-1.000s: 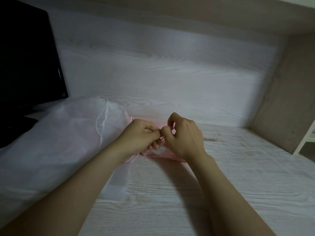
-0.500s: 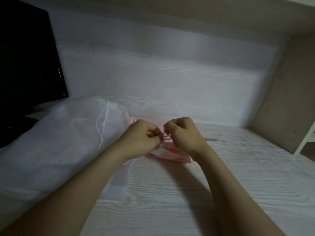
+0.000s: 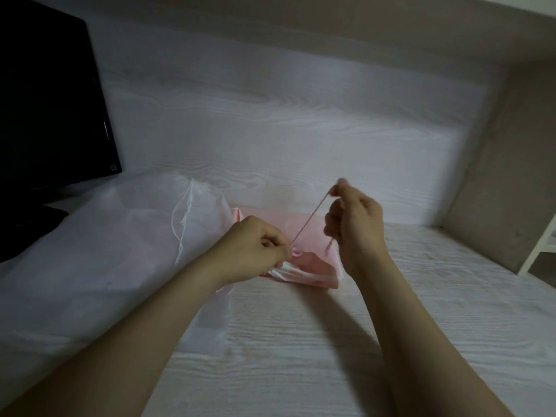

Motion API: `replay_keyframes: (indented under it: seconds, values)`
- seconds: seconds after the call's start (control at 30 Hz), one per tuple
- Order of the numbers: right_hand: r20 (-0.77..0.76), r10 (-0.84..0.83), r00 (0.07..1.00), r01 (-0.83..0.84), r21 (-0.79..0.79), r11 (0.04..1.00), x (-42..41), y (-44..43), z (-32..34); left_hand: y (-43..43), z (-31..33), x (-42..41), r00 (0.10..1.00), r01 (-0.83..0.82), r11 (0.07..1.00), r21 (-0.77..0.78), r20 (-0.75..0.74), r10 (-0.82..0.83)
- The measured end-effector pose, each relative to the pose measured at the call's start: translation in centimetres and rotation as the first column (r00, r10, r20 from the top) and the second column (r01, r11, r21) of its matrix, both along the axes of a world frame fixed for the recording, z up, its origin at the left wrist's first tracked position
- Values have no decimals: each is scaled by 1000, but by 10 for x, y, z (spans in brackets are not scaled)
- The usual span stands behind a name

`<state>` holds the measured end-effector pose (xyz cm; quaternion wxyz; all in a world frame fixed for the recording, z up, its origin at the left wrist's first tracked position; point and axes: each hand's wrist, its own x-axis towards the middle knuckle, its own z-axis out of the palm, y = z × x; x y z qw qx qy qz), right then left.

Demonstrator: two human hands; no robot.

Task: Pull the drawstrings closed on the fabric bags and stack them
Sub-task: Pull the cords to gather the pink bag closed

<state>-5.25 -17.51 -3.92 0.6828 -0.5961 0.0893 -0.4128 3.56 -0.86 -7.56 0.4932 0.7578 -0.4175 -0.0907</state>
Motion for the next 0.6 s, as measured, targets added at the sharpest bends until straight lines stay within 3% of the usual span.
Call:
replay_keyframes:
  seconds: [0.1, 0.13, 0.17, 0.2, 0.23, 0.27, 0.3, 0.33, 0.4, 0.47, 0.53, 0.6]
  values:
    - [99, -183, 978, 190, -67, 979, 7, -8, -4, 1, -1, 4, 998, 29, 1000, 11, -61, -28]
    - [91, -280, 956, 293, -204, 934, 10, -12, -8, 1, -1, 4, 995, 41, 999, 5, -91, -40]
    - [54, -385, 921, 370, -425, 826, 12, -17, -14, 0, 0, 3, 991, 50, 999, -6, -127, -51]
    - [-18, -479, 878, 348, -662, 664, 16, -22, -21, 0, 0, 3, 984, 55, 998, -22, -167, -58]
    - [-131, -571, 810, 220, -835, 504, 19, -24, -29, 0, 0, 2, 977, 56, 998, -38, -204, -62]
    - [-258, -657, 708, 50, -910, 412, 21, -23, -35, 0, 1, 2, 972, 52, 997, -51, -228, -63]
    - [-353, -704, 616, -70, -915, 398, 21, -21, -38, 0, 1, 2, 969, 47, 997, -59, -240, -60]
    - [-382, -716, 585, -97, -909, 406, 20, -20, -38, 0, 2, 3, 969, 39, 997, -66, -242, -54]
    - [-294, -645, 706, 24, -900, 436, 13, -17, -31, 0, 2, 2, 963, 18, 996, -92, -265, -43]
    - [-195, -469, 861, 104, -836, 539, 6, -11, -20, -2, 2, 2, 944, -11, 990, -140, -328, -36]
    - [-198, -263, 944, -6, -808, 589, 0, 3, -13, -2, 2, 2, 927, -45, 985, -168, -374, -21]
    - [-218, -181, 959, -92, -843, 530, -2, 15, -13, -2, 3, 4, 918, -61, 980, -189, -397, -20]
